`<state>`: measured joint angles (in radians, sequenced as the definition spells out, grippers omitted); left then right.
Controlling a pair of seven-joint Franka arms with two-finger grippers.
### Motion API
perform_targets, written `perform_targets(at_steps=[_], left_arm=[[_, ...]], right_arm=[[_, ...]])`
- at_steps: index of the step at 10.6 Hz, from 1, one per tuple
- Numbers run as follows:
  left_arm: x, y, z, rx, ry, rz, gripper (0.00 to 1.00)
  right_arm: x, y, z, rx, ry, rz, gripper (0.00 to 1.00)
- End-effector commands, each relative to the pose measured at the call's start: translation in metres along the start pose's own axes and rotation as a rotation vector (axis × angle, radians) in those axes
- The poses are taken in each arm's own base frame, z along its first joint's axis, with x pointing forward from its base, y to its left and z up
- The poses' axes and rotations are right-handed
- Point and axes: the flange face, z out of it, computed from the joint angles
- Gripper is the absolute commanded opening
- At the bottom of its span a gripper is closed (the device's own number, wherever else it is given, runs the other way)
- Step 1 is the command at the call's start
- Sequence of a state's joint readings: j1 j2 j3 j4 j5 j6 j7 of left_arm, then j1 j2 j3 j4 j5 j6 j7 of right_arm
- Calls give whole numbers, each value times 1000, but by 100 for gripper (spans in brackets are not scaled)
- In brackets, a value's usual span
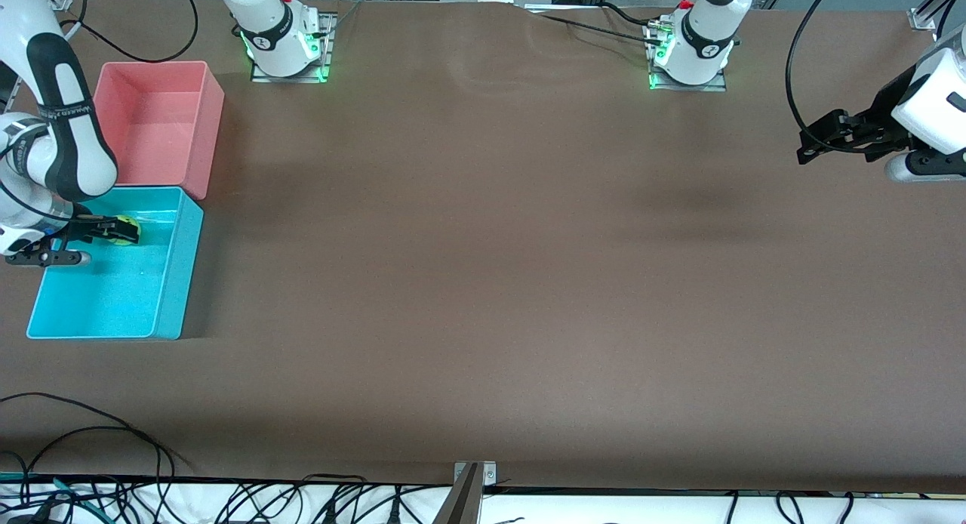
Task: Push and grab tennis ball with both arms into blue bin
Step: 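Release the tennis ball inside the blue bin with the right gripper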
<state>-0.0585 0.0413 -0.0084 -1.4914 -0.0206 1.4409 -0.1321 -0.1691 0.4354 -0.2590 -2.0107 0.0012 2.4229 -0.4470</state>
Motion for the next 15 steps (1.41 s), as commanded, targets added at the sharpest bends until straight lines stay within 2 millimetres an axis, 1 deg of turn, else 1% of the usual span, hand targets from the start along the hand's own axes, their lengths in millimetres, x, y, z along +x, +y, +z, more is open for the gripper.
perform_targets(at_steps=[1, 2, 3, 5, 6, 7, 8, 10, 11, 12, 13, 14, 15], left_arm=[[0, -1, -5, -17, -7, -10, 100], [0, -1, -5, -17, -7, -10, 100], [0, 0, -5, -17, -6, -9, 100], [0, 0, -5, -17, -6, -9, 100], [0, 1, -5, -17, -6, -7, 100], [0, 0, -5, -17, -6, -9, 100], [0, 0, -5, -17, -6, -9, 100], [0, 0, -5, -17, -6, -9, 100], [0, 1, -5, -17, -6, -7, 100], [0, 1, -5, -17, -6, -7, 100], [0, 0, -5, -17, -6, -9, 100], [0, 1, -5, -17, -6, -7, 100], [0, 0, -5, -17, -6, -9, 100]], right_arm=[[15, -9, -69, 41, 7, 15, 100], [17, -7, -90, 47, 10, 19, 100], [26, -19, -109, 47, 34, -6, 100], [36, -27, -131, 47, 56, -36, 100], [47, -46, -154, 52, 80, -73, 100], [56, -58, -172, 54, 90, -102, 100], [63, -73, -188, 63, 88, -137, 100], [71, -97, -229, 73, 102, -187, 100], [76, -110, -241, 76, 109, -211, 100], [77, -121, -253, 80, 110, -233, 100], [79, -137, -265, 76, 121, -262, 100], [80, -154, -282, 49, 138, -301, 100], [76, -165, -294, 31, 148, -328, 100]])
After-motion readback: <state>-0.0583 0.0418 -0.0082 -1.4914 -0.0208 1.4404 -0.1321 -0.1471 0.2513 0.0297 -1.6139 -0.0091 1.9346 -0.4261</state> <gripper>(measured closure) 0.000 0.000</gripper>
